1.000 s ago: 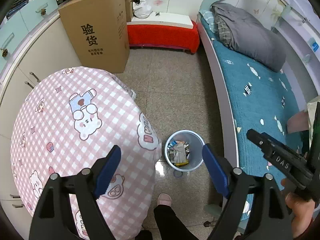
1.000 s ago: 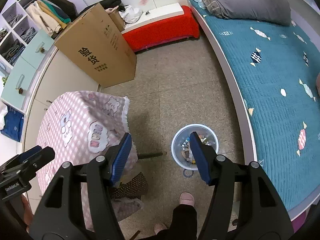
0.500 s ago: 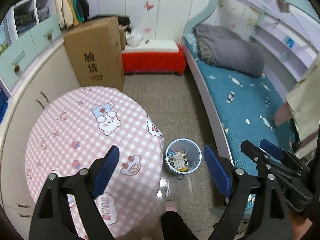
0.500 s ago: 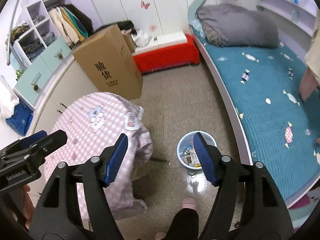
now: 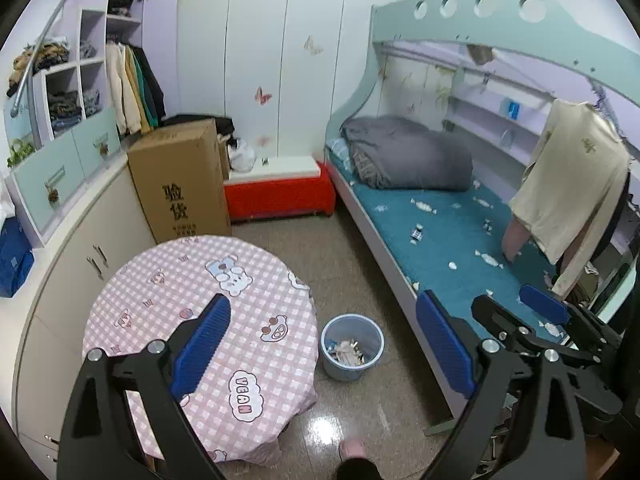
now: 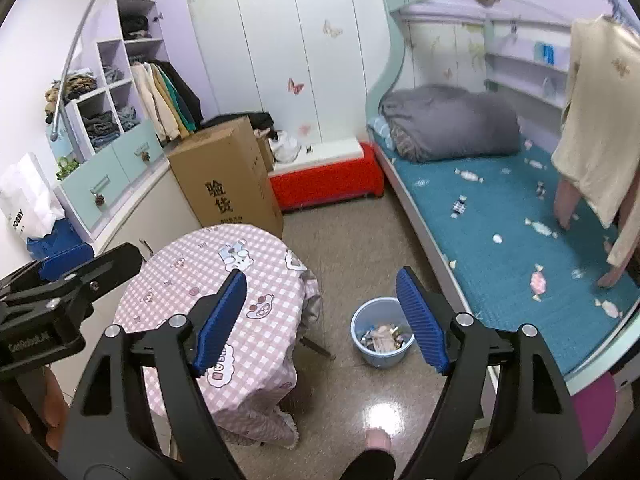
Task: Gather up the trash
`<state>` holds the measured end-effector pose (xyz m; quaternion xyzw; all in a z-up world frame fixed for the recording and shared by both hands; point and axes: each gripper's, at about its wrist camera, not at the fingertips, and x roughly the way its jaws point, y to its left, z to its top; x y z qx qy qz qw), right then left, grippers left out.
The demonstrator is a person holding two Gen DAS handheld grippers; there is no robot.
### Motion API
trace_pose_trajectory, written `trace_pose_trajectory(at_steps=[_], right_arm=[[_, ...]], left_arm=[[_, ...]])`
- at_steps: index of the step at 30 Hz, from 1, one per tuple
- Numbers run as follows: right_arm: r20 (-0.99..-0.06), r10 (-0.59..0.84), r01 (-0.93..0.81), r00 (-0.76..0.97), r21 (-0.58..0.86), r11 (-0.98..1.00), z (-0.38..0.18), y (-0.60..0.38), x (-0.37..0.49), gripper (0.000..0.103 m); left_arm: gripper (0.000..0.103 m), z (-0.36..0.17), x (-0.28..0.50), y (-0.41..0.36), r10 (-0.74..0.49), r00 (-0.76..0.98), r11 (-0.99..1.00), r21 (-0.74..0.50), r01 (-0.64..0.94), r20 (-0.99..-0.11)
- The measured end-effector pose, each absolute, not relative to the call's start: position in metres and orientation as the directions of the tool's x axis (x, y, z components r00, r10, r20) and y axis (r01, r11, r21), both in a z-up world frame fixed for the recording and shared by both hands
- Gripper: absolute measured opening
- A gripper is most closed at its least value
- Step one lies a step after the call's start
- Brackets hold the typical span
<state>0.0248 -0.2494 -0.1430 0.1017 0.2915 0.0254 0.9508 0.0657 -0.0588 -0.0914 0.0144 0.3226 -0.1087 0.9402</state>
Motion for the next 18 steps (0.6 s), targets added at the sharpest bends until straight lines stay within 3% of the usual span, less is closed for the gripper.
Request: trace_pose_trajectory(at_steps=[18], right_arm=[[-0.384,0.006,0.039,0.923,0.111,0.993,-0.111,-0.244,-0.073,0.088]], left_arm=[[0.095,-0.056,-0.022,-0.058,-0.218,0.86,0.974,-0.041,0.224,-0.461]])
